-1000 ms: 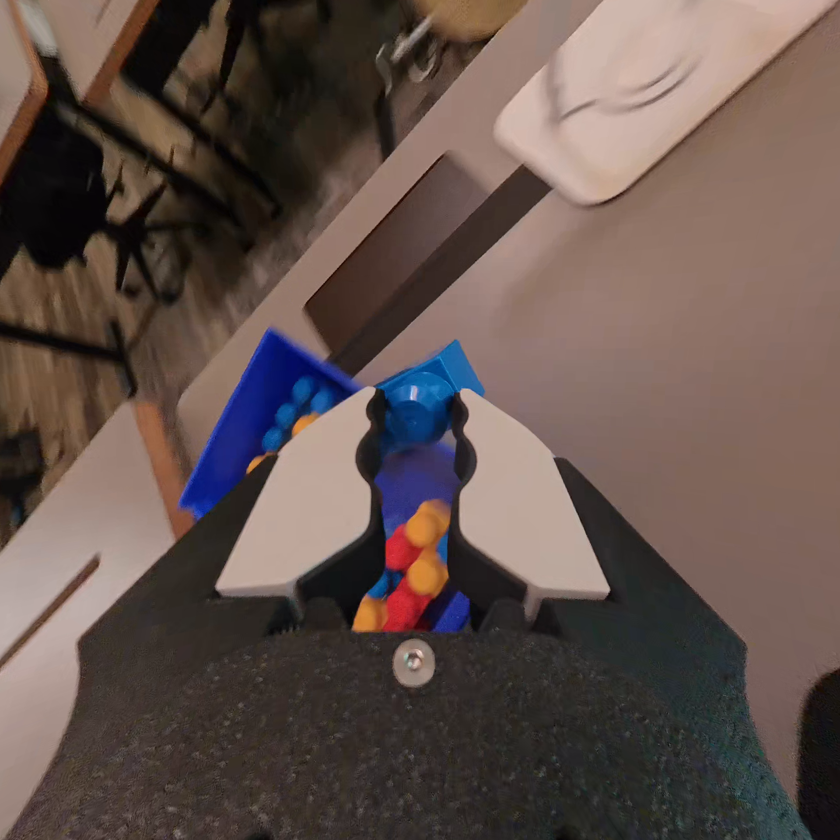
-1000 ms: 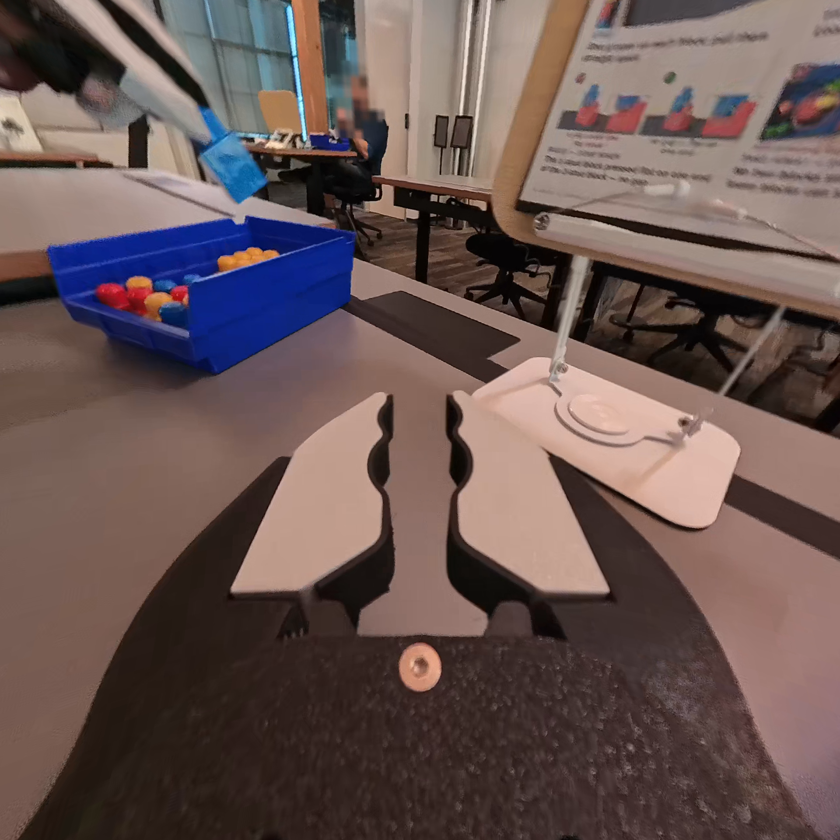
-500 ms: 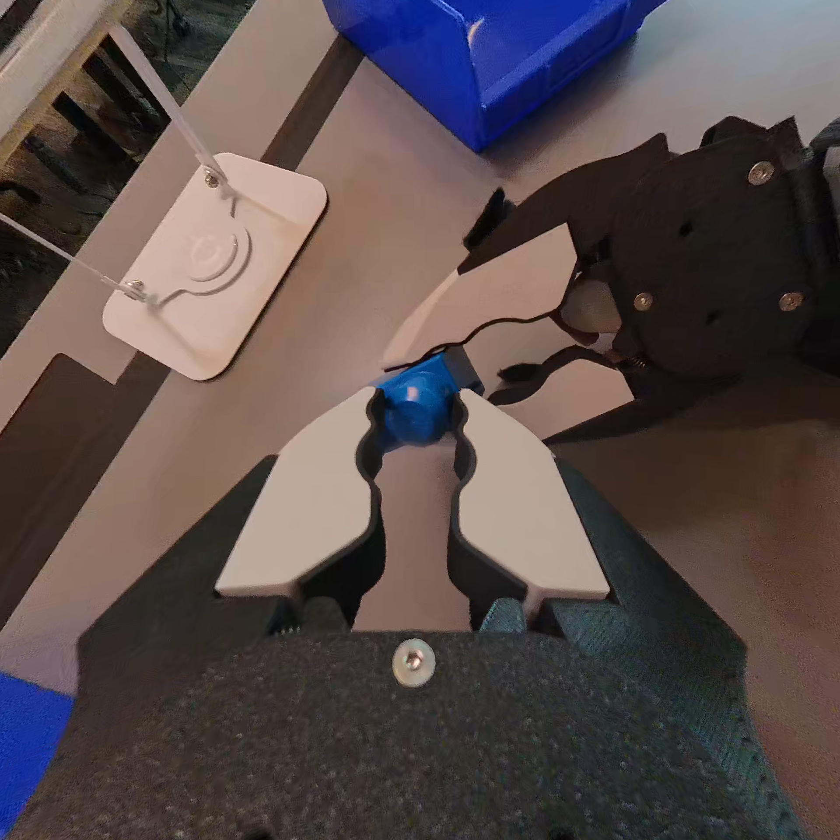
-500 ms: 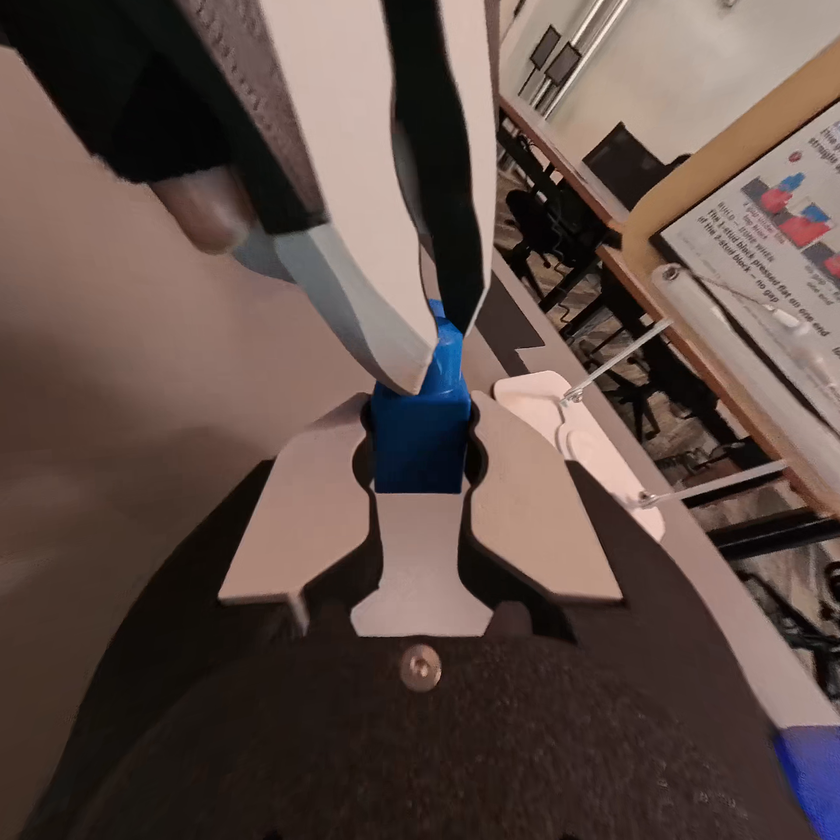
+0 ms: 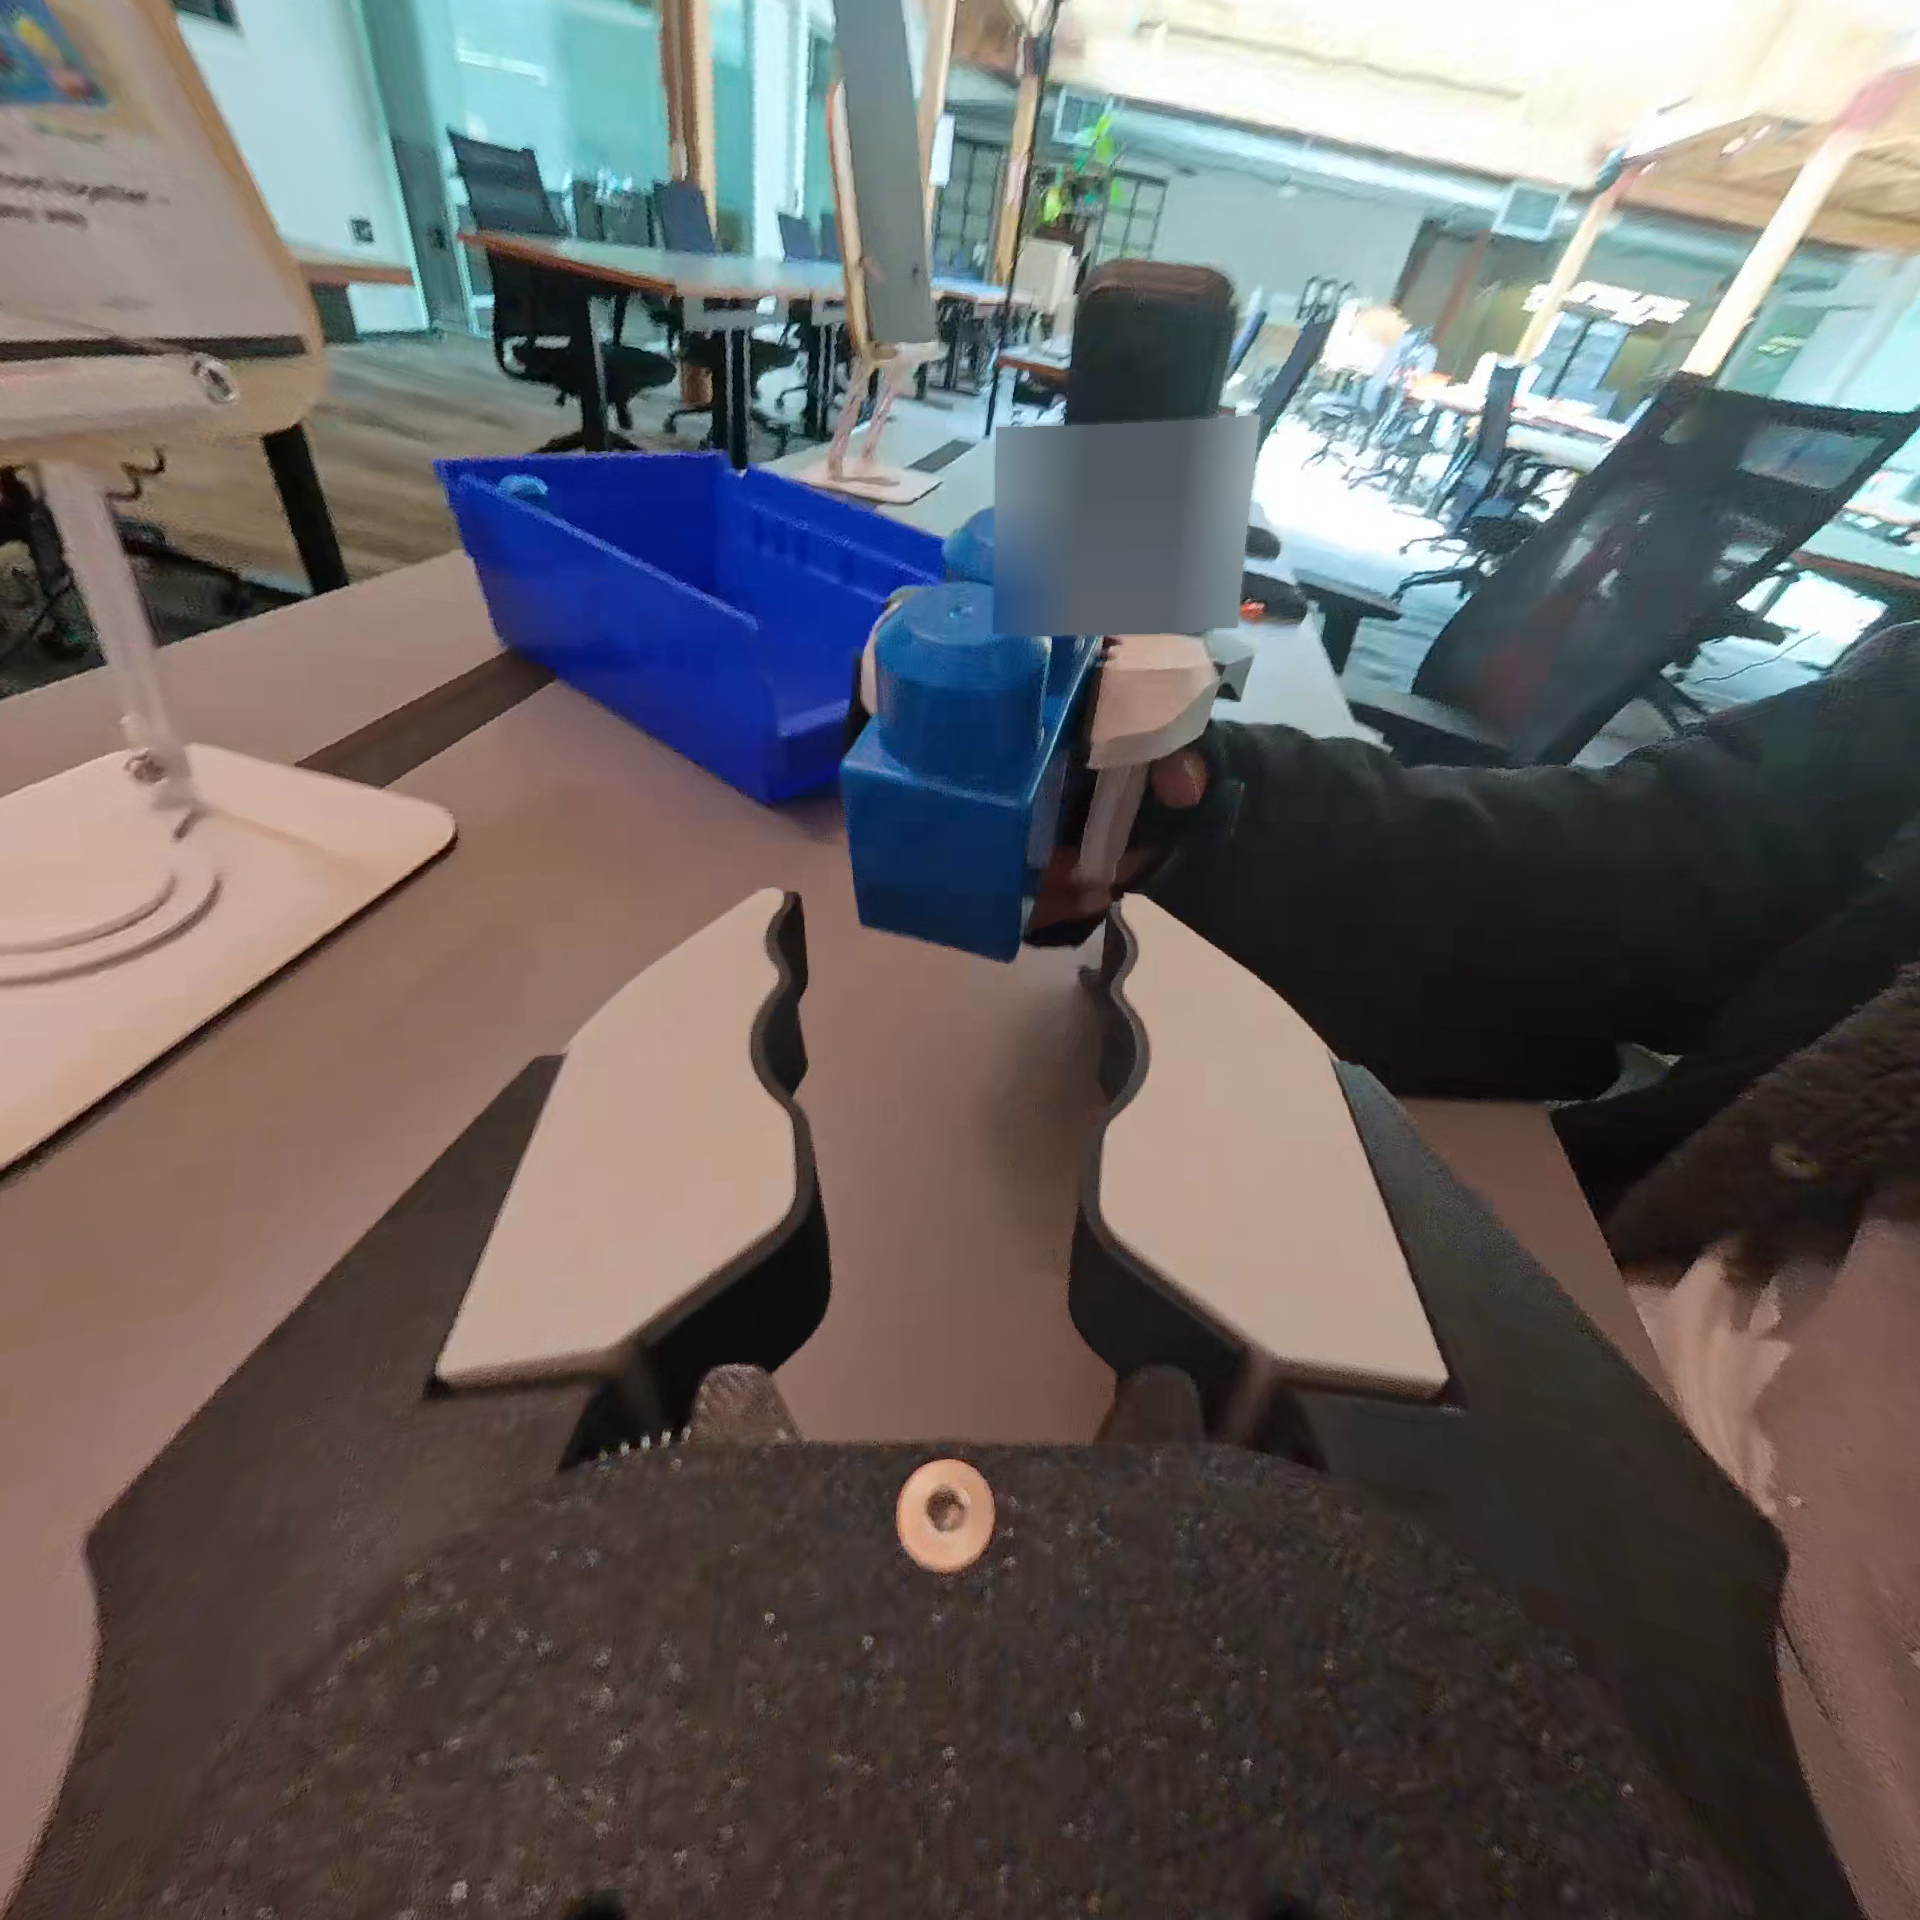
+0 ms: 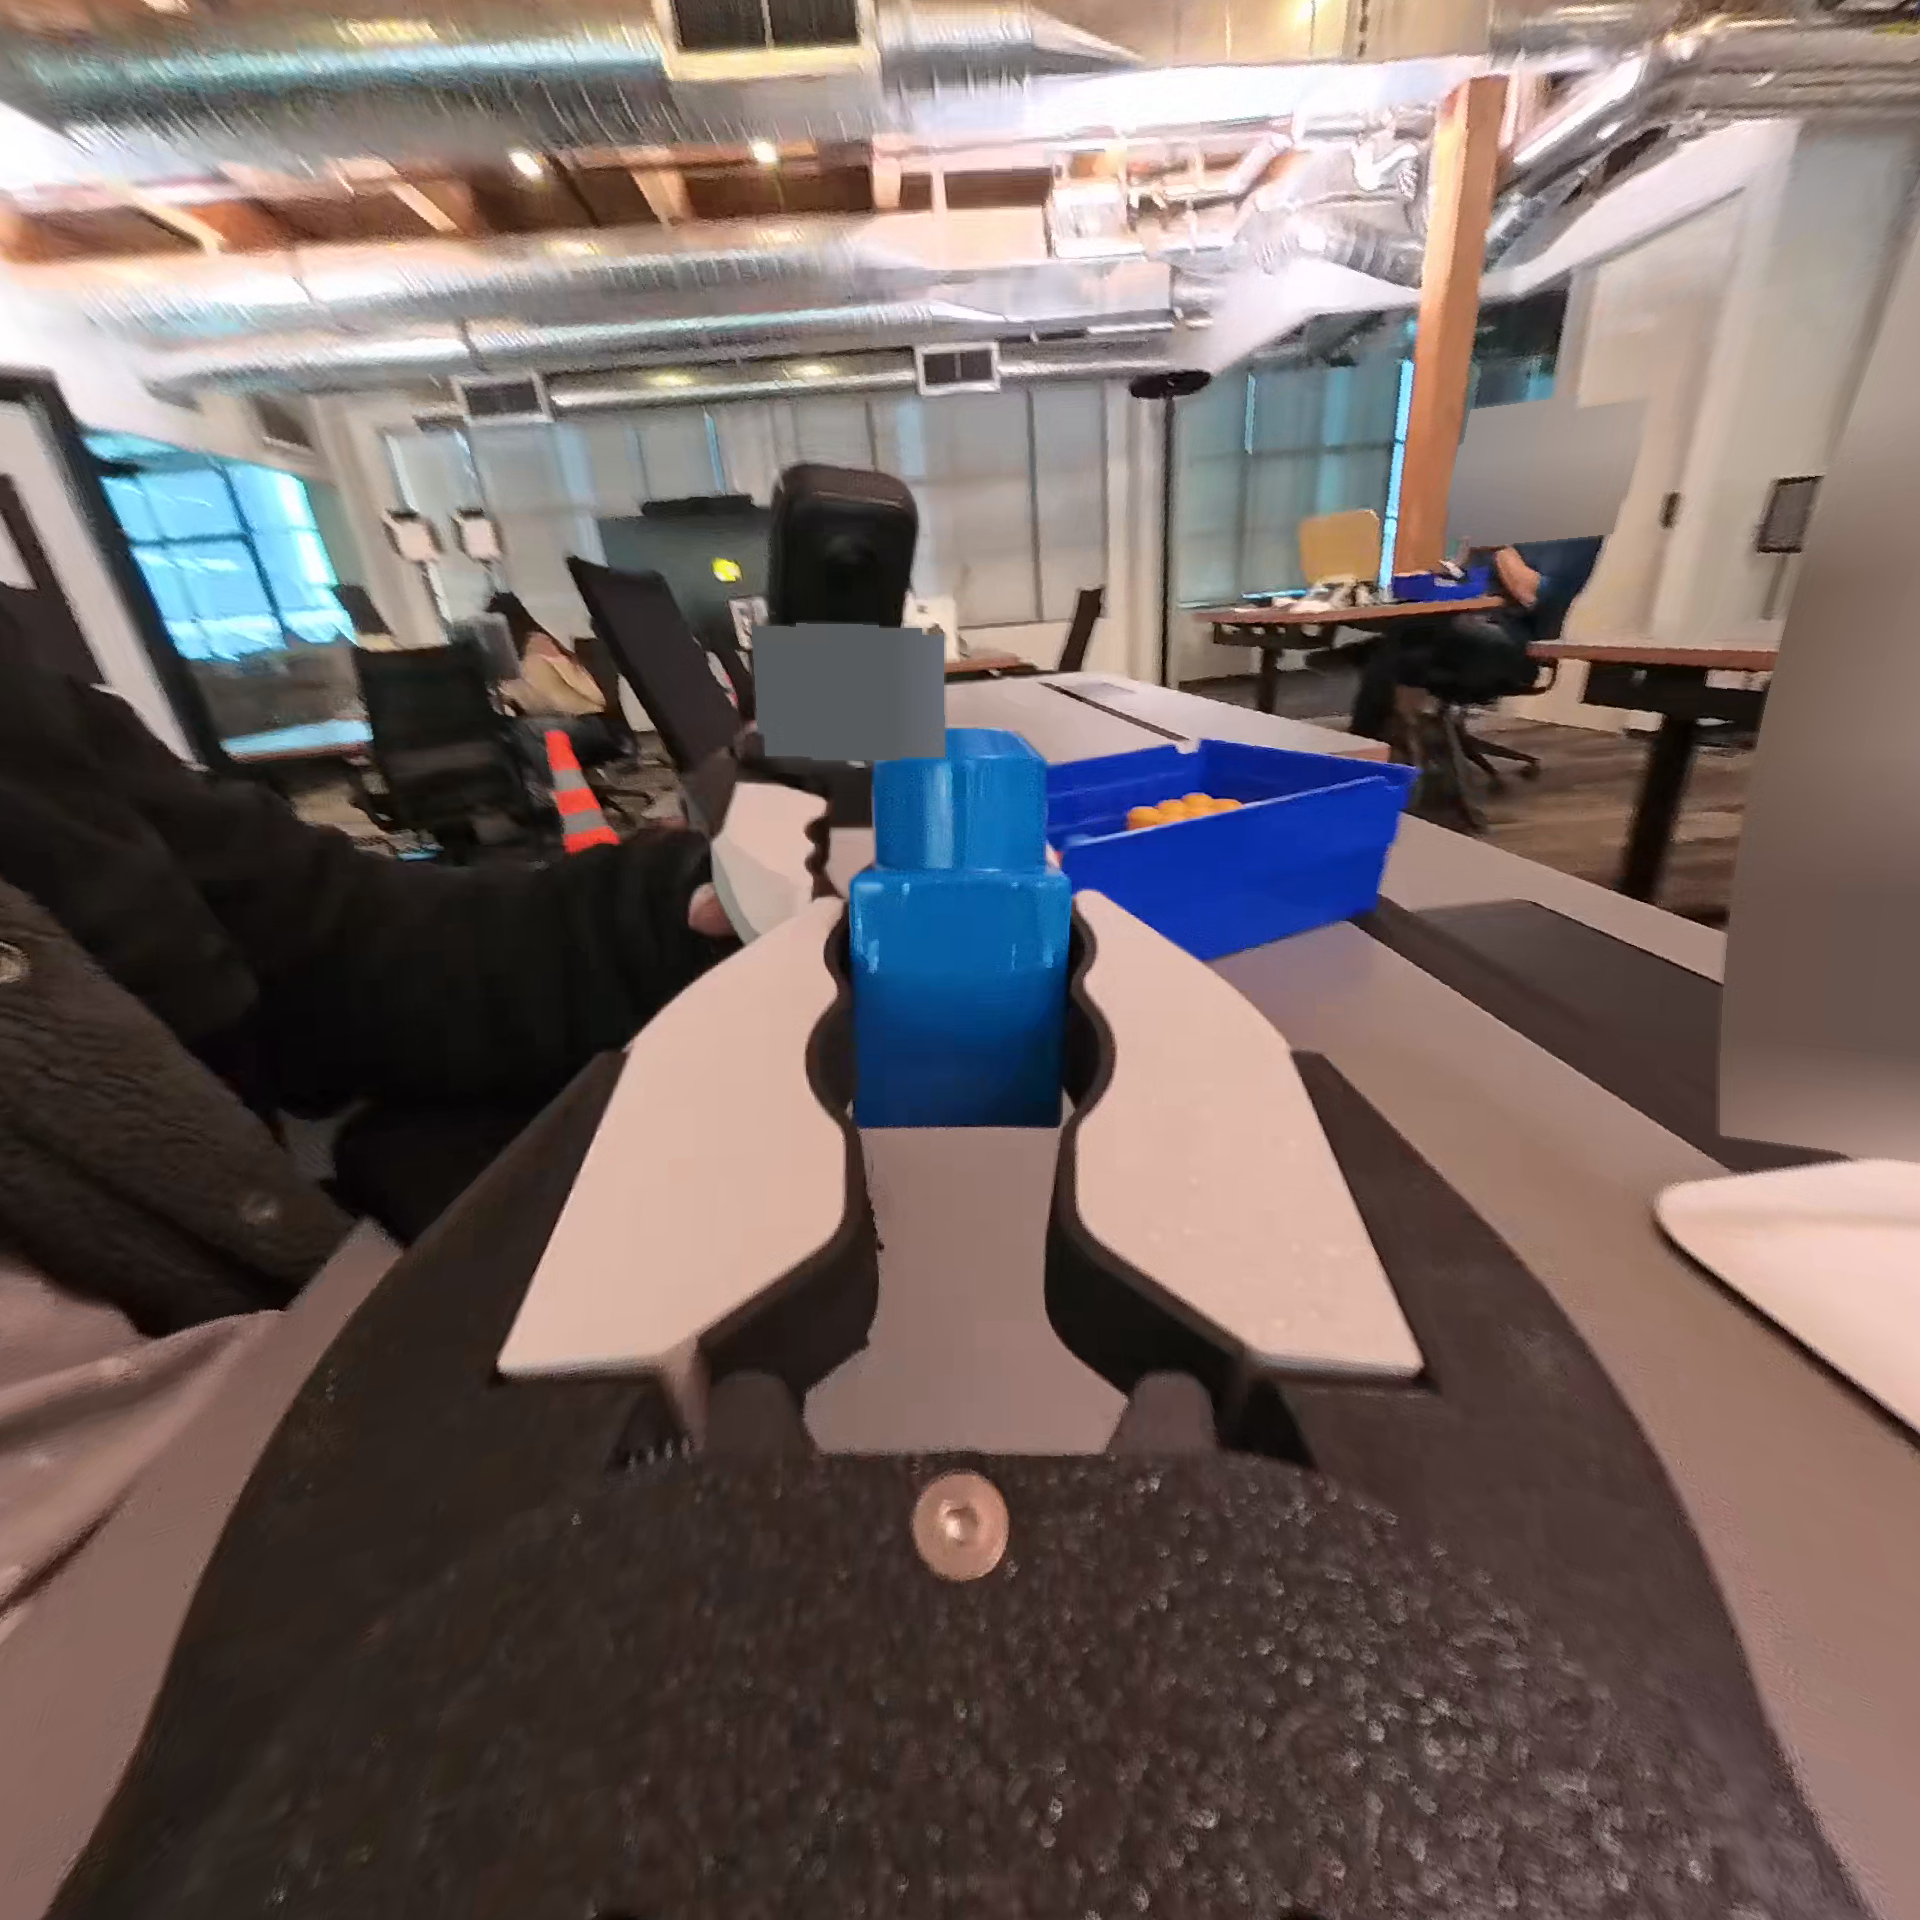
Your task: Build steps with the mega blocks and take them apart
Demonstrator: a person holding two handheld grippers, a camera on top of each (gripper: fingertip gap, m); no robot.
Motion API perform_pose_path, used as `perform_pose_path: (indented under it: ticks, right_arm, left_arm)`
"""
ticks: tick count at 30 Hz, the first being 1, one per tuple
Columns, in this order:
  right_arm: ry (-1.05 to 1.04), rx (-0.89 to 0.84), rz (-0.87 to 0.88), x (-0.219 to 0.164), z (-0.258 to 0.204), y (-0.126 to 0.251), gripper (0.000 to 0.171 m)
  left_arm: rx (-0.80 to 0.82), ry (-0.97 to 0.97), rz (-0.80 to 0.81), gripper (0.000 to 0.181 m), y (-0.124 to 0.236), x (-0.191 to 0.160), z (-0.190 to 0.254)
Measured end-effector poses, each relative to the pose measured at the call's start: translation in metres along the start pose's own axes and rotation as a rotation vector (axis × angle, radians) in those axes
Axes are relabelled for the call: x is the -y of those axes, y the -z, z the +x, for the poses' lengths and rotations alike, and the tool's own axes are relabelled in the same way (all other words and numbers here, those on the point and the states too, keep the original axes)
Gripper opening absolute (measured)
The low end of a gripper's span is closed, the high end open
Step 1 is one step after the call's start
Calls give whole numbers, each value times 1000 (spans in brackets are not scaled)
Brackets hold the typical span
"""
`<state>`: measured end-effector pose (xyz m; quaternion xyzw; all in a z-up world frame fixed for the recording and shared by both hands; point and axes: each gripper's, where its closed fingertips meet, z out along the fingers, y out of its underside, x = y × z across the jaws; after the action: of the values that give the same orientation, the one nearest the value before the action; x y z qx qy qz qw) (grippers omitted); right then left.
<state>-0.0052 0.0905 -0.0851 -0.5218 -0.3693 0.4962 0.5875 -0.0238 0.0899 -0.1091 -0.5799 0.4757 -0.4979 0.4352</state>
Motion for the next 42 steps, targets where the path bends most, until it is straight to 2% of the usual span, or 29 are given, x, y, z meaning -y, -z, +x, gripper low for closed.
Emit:
perform_pose_path:
  ticks: [3, 5, 6, 15, 22, 27, 32, 37, 39, 42]
  right_arm:
    - [-38, 54, 27, -1, -9, -5, 36]
    - [-44, 74, 13, -5, -12, -8, 36]
    - [-40, 80, -5, -8, -13, -8, 36]
    - [101, 44, -483, -64, -9, 7, 40]
    - [127, 15, -726, -101, -1, 28, 35]
    - [136, 11, -874, -128, 2, 35, 35]
    - [157, -2, -984, -145, 4, 41, 35]
    - [169, -23, -971, -143, 7, 38, 36]
    - [150, -24, -903, -131, 6, 34, 40]
    - [120, -49, -756, -103, 9, 28, 47]
  left_arm:
    - [-13, -36, 43, 53, -6, 5, 6]
    - [-14, -45, 64, 38, -7, 6, 9]
    - [-14, -53, 57, 37, -6, 4, 10]
    - [-35, -112, -141, 37, -11, -43, 6]
    - [-10, -115, -289, 37, -22, -83, -4]
    - [14, -141, -475, 36, -22, -118, -10]
    - [25, -176, -553, 36, -19, -131, -13]
    - [52, -191, -543, 47, -4, -117, -20]
    - [107, -212, -481, 46, 8, -91, -27]
    - [247, -245, -341, 40, 43, -34, -42]
